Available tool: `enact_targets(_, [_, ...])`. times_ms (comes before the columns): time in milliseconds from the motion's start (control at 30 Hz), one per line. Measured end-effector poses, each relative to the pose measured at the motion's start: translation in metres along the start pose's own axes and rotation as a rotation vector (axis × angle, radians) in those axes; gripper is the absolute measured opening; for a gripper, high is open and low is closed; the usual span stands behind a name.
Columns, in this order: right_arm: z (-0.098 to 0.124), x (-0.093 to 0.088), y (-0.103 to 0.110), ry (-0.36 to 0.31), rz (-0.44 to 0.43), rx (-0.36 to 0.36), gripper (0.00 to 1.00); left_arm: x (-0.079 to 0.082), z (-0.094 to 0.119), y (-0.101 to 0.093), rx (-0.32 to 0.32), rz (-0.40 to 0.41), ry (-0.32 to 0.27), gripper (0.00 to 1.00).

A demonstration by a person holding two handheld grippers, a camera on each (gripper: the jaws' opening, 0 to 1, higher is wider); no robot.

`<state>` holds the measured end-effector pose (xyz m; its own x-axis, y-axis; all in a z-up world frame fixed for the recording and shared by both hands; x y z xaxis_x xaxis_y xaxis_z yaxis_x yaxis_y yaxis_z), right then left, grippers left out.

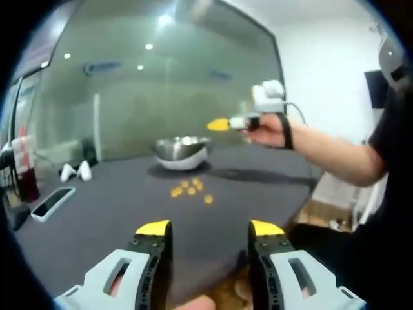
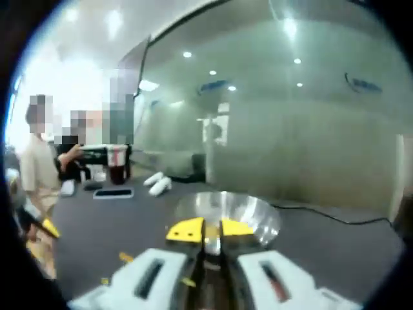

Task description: Pick up the QQ candy scattered on the table and place it into the stainless steel bowl on the table

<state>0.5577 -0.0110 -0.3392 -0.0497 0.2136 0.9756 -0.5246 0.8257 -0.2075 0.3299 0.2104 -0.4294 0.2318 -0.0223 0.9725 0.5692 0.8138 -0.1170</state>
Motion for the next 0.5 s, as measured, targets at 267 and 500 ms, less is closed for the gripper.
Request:
enact_targets(267, [-0.039, 0.005, -0.012, 0.040, -0.009, -0.028, 0.10, 0.000, -0.003, -0.004, -0.024, -0.005, 0.004, 0.48])
enact_targets(500, [-0.049, 0.000, -0.011, 0.031, -0.042, -0.007, 0.27, 0.002, 0.003, 0.003, -0.008, 0.005, 0.000, 0.48])
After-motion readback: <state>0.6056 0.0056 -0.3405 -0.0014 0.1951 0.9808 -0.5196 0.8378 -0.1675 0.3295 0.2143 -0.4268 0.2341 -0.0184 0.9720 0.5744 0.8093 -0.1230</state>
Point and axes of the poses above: the point that each gripper's makers call its tool centre point, and the gripper's own axes: z roughly backward along the fingers, y roughly to its left, x roughly out of its top, the point moved 7 cm from there along z, roughly backward along the fingers, and after that the axes turned 8 degrees about z, right-handed, at the moved point
